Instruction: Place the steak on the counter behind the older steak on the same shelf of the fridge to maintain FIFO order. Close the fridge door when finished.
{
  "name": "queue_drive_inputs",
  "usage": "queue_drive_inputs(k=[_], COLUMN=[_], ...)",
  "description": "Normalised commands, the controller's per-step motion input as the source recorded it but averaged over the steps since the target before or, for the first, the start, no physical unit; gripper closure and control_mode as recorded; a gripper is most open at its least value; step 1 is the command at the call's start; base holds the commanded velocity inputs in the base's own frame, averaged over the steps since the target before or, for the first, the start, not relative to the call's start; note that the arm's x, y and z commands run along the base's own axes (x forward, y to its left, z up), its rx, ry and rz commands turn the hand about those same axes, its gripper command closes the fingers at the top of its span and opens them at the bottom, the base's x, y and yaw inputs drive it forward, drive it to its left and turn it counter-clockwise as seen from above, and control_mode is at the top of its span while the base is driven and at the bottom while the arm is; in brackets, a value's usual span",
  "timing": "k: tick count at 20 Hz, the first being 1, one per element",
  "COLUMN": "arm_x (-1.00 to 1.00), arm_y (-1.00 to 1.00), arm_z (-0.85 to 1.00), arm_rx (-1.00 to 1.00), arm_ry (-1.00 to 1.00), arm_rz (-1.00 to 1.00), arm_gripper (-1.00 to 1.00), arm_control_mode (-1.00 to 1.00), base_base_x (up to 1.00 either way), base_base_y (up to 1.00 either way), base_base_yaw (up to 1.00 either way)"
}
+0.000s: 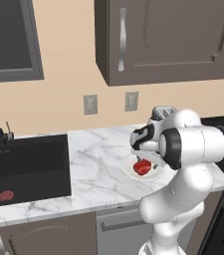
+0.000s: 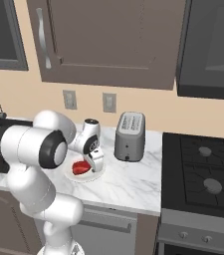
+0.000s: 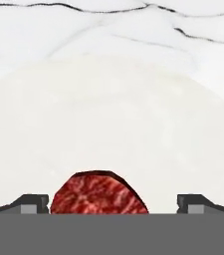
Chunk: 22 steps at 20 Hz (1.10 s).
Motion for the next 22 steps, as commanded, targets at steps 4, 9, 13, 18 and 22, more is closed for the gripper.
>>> queue_drive_inputs(k=[4,9,13,18,22], arm_x=[-0.08,-0.08,-0.33,-0.45,-0.63], arm_y=[0.35,0.17,0.13,0.05,0.0], arm_z=[-0.55,-0.22,0.0,0.04,0.34], arm_rx=[-0.05,-0.02,0.0,0.0,0.01], arm_ry=[0.03,0.03,-0.03,-0.04,-0.07], arm_rz=[0.04,0.06,0.01,-0.01,-0.04], arm_gripper=[1.0,1.0,1.0,1.0,1.0], arm_control_mode=[-1.0,-1.0,-1.0,-1.0,-1.0], base_base_x=[0.0,0.0,0.0,0.0,0.0], base_base_y=[0.0,0.0,0.0,0.0,0.0], base_base_yaw=[0.0,0.0,0.0,0.0,0.0])
